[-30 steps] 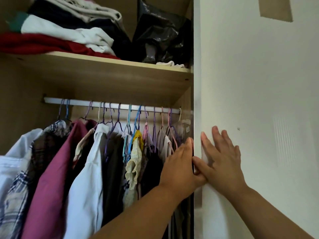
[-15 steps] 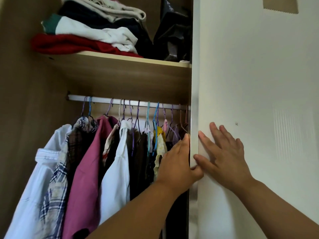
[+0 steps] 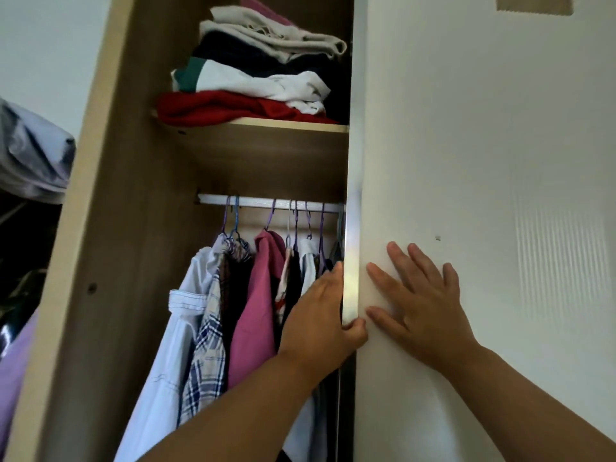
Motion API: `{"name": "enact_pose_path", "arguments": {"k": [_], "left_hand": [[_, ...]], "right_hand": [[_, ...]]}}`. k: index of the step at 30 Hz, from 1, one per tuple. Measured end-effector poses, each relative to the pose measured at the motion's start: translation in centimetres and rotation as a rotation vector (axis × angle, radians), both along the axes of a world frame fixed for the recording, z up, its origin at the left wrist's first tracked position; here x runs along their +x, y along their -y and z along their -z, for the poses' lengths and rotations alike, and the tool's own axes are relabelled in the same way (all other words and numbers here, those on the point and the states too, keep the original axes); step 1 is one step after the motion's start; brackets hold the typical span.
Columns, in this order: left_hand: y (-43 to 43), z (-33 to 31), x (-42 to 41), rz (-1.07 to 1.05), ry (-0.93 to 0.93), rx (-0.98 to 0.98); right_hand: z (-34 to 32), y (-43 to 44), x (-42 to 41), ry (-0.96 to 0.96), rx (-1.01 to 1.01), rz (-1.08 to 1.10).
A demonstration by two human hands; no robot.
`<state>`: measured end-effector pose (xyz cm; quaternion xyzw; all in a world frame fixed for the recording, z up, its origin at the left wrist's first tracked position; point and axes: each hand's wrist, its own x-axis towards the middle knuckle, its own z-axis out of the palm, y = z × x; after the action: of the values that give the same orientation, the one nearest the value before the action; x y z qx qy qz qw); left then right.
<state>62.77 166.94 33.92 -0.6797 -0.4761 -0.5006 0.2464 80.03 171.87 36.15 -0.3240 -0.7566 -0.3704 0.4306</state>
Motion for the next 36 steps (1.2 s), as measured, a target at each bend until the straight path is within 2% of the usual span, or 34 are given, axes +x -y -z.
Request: {"name": "enact_pose_path", "arguments": {"k": [9, 14, 21, 28, 36], "left_hand": [[4.9, 0.2, -8.8, -0.168, 0.016, 0.01], [7.8, 0.3, -12.8, -0.499, -0.072, 0.048], [11.5, 0.3, -17.0, -0.847, -0.074, 0.025], [14.3, 0.0, -20.3, -0.973, 0.041, 0.019], [15.7, -0.3, -23.9, -0.981, 0.097, -0.062]], "right_hand": [[0.1, 1.6, -6.0, 0.097, 0.089, -0.088], [0.1, 2.4, -9.1, 0.099, 0.139, -0.178], [0.2, 3.7, -13.7, 0.081, 0.185, -0.254], [0.3, 4.8, -17.5, 0.087, 0.196, -0.296], [0.5, 5.5, -20.6, 0.1, 0.228, -0.291]]}}
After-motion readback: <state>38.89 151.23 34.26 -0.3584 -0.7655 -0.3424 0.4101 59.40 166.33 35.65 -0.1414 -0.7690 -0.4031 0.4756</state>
